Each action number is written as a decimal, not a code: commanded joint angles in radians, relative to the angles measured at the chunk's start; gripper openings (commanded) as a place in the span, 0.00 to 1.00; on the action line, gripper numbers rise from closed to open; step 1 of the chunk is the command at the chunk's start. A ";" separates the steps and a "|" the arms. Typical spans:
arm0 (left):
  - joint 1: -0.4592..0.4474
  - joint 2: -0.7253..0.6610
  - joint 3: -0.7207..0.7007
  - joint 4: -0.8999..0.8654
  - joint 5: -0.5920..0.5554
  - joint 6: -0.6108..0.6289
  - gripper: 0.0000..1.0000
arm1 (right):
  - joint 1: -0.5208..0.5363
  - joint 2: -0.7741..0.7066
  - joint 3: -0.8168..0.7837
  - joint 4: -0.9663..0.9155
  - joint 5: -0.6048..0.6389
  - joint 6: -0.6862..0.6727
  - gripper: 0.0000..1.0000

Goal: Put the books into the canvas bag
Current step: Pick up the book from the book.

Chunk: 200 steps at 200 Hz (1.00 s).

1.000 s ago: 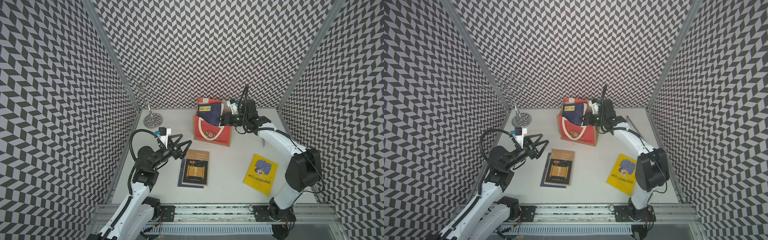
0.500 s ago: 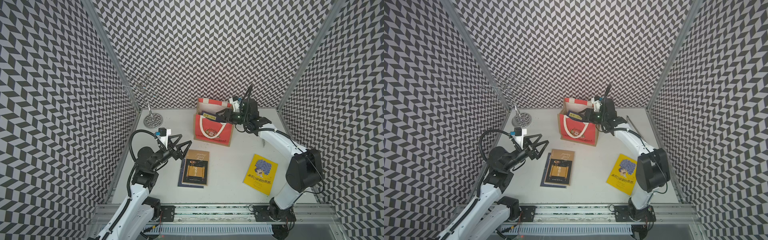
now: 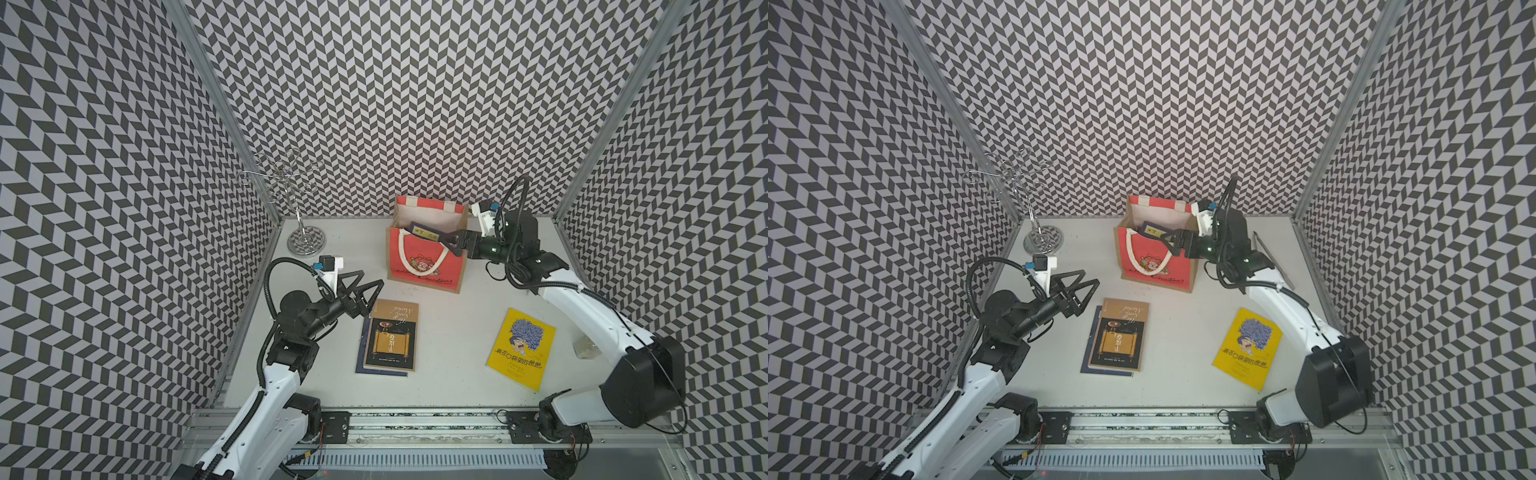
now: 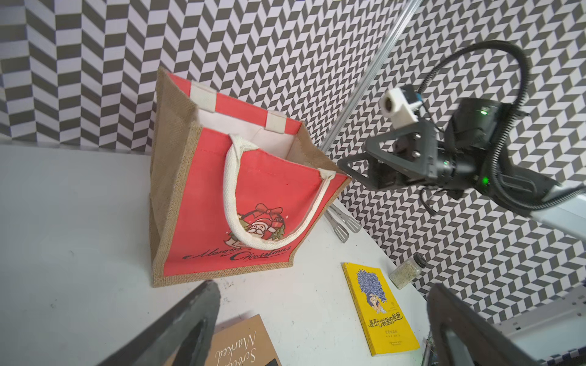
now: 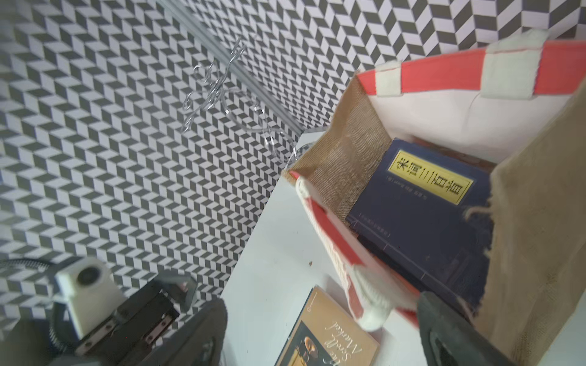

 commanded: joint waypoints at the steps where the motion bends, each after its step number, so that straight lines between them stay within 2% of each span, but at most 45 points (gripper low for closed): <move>1: -0.003 0.004 -0.054 -0.015 -0.018 -0.045 0.99 | 0.051 -0.114 -0.134 0.076 -0.038 -0.080 0.95; 21: -0.004 0.002 -0.104 -0.013 -0.033 -0.075 0.99 | 0.101 -0.203 -0.269 0.118 -0.044 -0.075 0.95; 28: -0.004 0.002 -0.122 -0.013 -0.035 -0.083 1.00 | 0.126 -0.230 -0.315 0.142 -0.041 -0.074 1.00; 38: -0.005 0.007 -0.142 -0.017 -0.041 -0.097 1.00 | 0.157 -0.259 -0.385 0.188 -0.031 -0.064 0.99; 64: -0.007 0.028 -0.191 -0.034 -0.067 -0.131 1.00 | 0.191 -0.251 -0.507 0.277 -0.053 -0.022 0.99; 95: -0.007 0.075 -0.235 -0.012 -0.078 -0.171 0.99 | 0.213 -0.135 -0.516 0.284 -0.072 -0.044 0.99; 125: -0.008 0.141 -0.245 0.014 -0.084 -0.182 1.00 | 0.214 0.051 -0.442 0.236 -0.124 -0.093 0.99; 151: -0.007 0.210 -0.250 0.054 -0.074 -0.193 1.00 | 0.218 0.209 -0.406 0.288 -0.162 -0.091 1.00; 200: -0.011 0.333 -0.261 0.157 -0.065 -0.200 1.00 | 0.229 0.368 -0.371 0.403 -0.207 -0.057 0.94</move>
